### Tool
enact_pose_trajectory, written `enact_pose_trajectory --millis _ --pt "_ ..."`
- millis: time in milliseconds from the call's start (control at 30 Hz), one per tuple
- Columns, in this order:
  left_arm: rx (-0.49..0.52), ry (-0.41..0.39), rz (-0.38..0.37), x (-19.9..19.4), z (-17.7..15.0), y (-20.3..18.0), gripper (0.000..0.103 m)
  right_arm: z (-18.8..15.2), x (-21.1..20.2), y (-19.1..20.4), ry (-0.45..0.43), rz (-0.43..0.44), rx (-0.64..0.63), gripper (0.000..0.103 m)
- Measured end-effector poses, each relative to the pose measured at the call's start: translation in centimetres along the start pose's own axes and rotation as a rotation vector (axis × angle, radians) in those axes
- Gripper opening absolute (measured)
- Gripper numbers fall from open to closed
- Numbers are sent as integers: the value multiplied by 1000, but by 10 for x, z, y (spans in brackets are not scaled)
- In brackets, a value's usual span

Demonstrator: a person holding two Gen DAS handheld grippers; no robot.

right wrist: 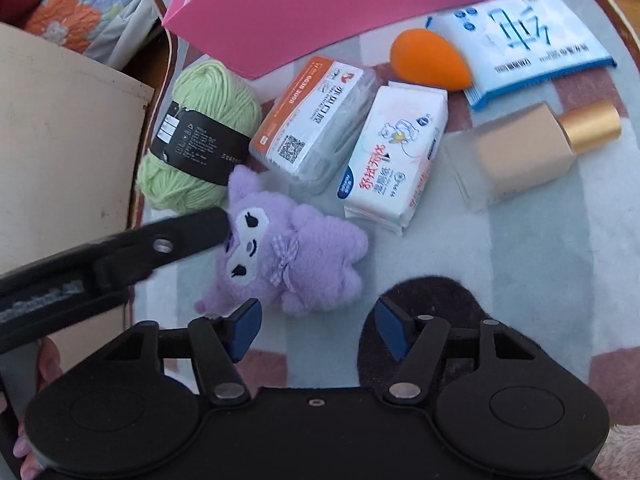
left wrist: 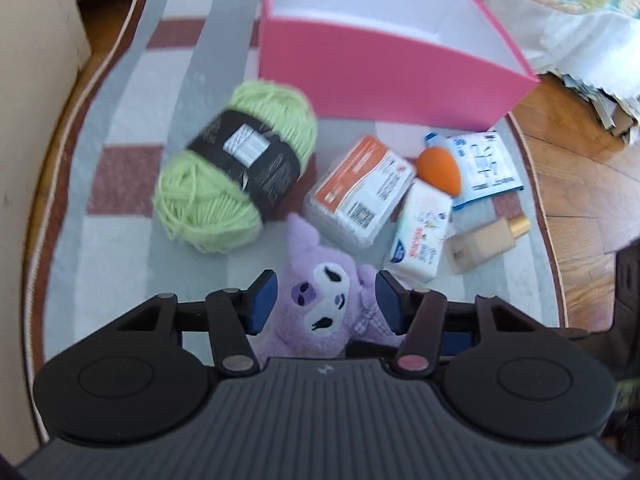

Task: Organize objects
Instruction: 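Lower the left tool onto the purple plush toy and close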

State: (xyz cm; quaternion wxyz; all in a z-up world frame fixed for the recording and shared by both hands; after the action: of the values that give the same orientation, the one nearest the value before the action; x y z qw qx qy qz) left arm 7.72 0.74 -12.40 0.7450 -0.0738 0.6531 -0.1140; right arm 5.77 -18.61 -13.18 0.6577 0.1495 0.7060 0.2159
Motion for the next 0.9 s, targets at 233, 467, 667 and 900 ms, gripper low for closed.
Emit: enact_pose_trajectory --millis 233,467,667,900 --pt "-82 73 -134 20 0 20 53 -1 9 14 -64 -71 -93 49" --pt "-85 -1 -246 -6 -6 17 52 -5 -6 18 -120 -135 -167 42" --pt "-67 -18 -470 -45 6 -9 43 -13 -53 35 -247 -122 -295 29" --pt "-6 -47 -363 -64 30 -24 40 8 -86 44 -285 -155 -332 22"
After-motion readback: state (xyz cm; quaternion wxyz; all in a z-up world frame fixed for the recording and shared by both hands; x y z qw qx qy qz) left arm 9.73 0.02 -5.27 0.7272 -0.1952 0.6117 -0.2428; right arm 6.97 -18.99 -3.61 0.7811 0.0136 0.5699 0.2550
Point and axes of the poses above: each gripper's, at about its wrist camera, not at the fingertips, and x roughly the way its jaws point, y to its left, z to its top, the point moved 2 cm from there along x, roughly the way its jaws point, and after that the axes turned 13 degrees about y, right-handed, at the moved point
